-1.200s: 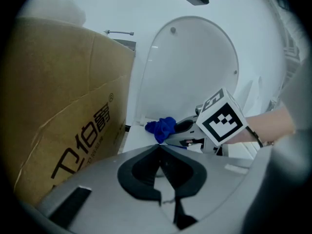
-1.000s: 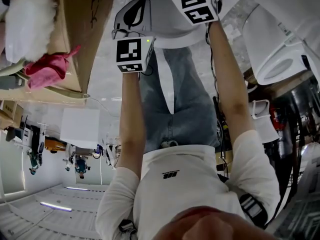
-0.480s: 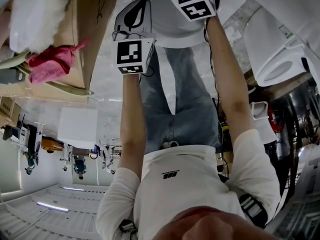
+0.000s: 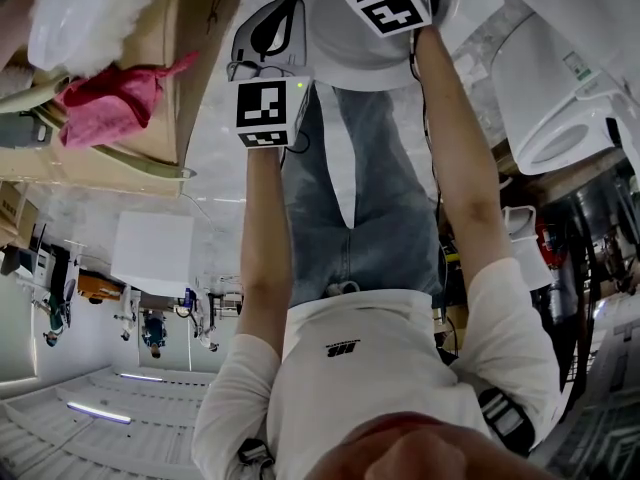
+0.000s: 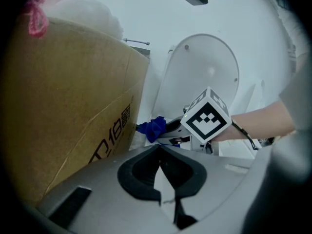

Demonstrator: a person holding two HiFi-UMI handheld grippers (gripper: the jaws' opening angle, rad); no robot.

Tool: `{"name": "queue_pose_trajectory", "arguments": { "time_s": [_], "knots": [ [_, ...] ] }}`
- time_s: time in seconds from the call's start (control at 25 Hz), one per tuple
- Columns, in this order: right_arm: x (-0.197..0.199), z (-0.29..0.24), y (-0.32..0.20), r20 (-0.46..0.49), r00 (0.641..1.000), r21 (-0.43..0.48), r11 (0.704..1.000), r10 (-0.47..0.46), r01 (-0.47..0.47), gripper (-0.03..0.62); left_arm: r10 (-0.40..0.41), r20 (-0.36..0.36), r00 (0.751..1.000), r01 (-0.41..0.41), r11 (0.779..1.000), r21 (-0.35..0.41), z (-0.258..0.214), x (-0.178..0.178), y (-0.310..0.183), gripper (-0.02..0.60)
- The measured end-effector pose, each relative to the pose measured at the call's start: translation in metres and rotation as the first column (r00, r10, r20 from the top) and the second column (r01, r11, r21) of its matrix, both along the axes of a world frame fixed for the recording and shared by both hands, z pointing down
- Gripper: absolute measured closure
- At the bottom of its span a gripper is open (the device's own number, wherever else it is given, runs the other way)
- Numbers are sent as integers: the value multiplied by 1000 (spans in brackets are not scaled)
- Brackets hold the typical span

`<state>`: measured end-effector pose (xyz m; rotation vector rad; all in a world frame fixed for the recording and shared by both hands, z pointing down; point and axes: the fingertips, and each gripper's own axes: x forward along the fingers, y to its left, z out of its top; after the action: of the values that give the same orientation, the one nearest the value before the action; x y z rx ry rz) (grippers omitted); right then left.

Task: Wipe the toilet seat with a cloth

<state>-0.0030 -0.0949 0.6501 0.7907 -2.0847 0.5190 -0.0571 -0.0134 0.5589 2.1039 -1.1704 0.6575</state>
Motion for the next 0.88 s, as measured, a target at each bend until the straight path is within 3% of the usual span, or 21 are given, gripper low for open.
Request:
{"name": "queue_pose_trajectory", "arguments": {
  "time_s": [0.44,0.88],
  "knots": [
    [0,-29,39,3,999,-5,999,42,-42,507,42,-10,999,-41,999,36,-29,-11,16,572],
    [35,-151,79,50,977,114,970,208,-213,505,183,-33,983,-178,976,124,-114,2,35,572]
  ]
}}
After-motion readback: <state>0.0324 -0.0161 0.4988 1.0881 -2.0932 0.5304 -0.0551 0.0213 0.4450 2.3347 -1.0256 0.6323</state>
